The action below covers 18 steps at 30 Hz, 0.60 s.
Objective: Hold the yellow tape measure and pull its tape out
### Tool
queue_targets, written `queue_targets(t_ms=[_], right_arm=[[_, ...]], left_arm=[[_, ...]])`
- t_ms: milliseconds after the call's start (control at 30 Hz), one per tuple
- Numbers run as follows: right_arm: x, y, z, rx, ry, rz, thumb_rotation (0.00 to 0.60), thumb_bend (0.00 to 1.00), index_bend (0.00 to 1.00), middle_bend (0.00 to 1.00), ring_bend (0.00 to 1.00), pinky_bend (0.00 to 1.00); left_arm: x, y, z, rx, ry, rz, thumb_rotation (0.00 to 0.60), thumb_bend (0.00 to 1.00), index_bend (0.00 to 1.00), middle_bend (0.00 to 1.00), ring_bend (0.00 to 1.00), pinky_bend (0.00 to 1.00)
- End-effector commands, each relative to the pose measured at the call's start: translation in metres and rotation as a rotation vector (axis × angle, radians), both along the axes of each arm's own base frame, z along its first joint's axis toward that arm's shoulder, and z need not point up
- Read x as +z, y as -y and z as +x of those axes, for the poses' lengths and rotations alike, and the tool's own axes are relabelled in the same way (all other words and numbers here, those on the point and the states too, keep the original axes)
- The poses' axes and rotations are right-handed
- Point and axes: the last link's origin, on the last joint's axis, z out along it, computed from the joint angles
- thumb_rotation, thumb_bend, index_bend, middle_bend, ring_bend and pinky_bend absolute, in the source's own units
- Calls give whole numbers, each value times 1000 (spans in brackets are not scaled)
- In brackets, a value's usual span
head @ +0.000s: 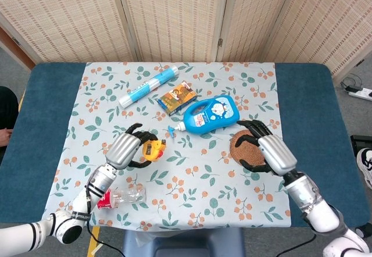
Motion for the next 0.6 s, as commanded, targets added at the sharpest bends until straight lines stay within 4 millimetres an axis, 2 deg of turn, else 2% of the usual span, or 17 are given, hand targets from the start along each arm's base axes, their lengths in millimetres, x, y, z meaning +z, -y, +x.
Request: queue_targets(t_ms=[33, 367, 600], right_arm=[[-17, 16, 26, 17, 19, 56, 600, 346, 440, 108, 69, 0], [-47, 42, 57, 0, 9, 151, 600, 346, 446, 94, 79, 0], [-60, 50, 71, 1, 6, 183, 600, 346, 471, 94, 79, 0]], left_arm=[[-3, 2, 18, -44, 6, 16, 600, 420, 575, 561, 476, 179], [-19, 12, 46, -121, -16, 19, 600, 420, 575, 561, 476, 170], [-27, 13, 56, -139, -13, 28, 600, 420, 575, 561, 476, 169]])
